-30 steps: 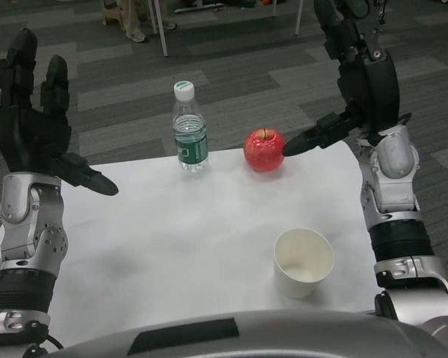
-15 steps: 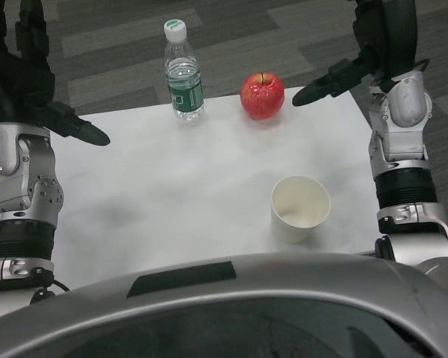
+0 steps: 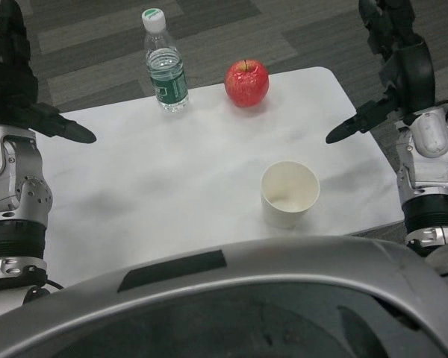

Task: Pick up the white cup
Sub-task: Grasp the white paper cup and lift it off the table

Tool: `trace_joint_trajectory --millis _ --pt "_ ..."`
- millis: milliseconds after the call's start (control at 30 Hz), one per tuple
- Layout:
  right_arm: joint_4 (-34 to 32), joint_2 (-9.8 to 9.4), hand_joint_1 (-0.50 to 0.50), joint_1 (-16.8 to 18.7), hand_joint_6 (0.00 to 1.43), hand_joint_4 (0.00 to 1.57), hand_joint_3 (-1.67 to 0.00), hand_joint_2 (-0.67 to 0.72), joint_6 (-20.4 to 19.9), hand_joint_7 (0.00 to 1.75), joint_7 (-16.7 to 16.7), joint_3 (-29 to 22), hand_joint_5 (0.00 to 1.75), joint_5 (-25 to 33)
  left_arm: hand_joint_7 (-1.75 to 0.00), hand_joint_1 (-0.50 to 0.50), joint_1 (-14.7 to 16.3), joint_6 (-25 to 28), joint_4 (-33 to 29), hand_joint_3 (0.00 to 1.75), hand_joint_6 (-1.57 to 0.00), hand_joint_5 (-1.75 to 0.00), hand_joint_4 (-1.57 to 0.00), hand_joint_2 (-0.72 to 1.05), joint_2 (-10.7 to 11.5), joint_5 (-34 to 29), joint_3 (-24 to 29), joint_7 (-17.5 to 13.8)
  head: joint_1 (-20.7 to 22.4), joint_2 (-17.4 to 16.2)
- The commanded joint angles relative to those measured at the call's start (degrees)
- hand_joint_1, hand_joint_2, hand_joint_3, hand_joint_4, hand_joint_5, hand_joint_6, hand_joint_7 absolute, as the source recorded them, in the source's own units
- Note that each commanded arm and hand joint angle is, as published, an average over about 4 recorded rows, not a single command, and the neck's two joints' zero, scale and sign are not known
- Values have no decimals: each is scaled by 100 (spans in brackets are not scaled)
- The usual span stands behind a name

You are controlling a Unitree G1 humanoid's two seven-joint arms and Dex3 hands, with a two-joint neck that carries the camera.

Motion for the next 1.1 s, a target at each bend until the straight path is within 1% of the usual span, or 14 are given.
trace_joint_trajectory --millis 33,100,200,233,300,367,433,533,600,700,833,967,1100 --pt "160 26 -47 99 0 0 -8 28 25 14 -33 -88 0 10 -42 -37 -125 23 96 9 0 -21 0 -55 58 -47 22 -20 -92 40" --pt "288 85 -46 153 0 0 -8 28 23 14 -15 -66 0 6 -42 -37 -132 23 112 9 0 -21 0 -55 64 -49 19 -26 -144 102" --pt "426 88 -46 219 0 0 -8 23 34 14 64 58 0 -3 -42 -37 -143 23 131 9 0 -21 0 -55 69 -49 15 -26 -269 158" --pt "523 66 -46 244 0 0 -8 22 31 14 99 154 0 -7 -42 -37 -156 23 138 9 0 -21 0 -55 69 -49 13 -26 -301 174" --pt "712 9 -46 279 0 0 -8 25 20 14 141 341 0 -14 -42 -37 -182 23 142 9 0 -21 0 -55 69 -49 6 -26 -322 204" --pt "925 -55 -46 298 0 0 -12 28 12 14 167 561 0 -18 -42 -37 -206 23 147 9 0 -21 0 -55 69 -49 -9 -26 -334 207" --pt "1145 -110 -46 307 0 0 -14 28 1 14 204 776 0 -23 -42 -37 -219 23 151 9 0 -21 0 -55 69 -49 -27 -26 -375 179" --pt "1320 -147 -46 316 0 0 -14 28 -13 14 248 936 0 -34 -42 -37 -219 23 151 9 0 -21 0 -55 69 -49 -38 -26 -397 155" --pt "1413 -209 -46 347 0 0 -16 28 -21 14 261 1037 0 -38 -42 -37 -219 23 151 9 0 -21 0 -55 69 -49 -42 -22 -395 127" --pt "1509 -328 -47 415 0 0 -16 33 -32 14 294 1240 0 -38 -42 -37 -230 23 151 9 0 -21 0 -55 69 -47 -49 -18 -402 63" --pt "1564 -464 -46 540 0 0 -16 28 -35 14 314 1457 0 -38 -42 -37 -248 23 151 9 0 -21 0 -55 69 -36 -71 -18 -414 -33" --pt "1597 -644 -46 685 0 0 -16 34 -37 14 314 1732 0 -38 -42 -37 -255 31 145 9 0 -21 0 -55 71 -32 -119 -18 -453 8" --pt "1672 -789 -46 727 0 0 -16 28 -39 14 371 2119 0 -51 -42 -37 -252 40 140 9 0 -21 0 -55 75 -34 -117 -18 -545 26"
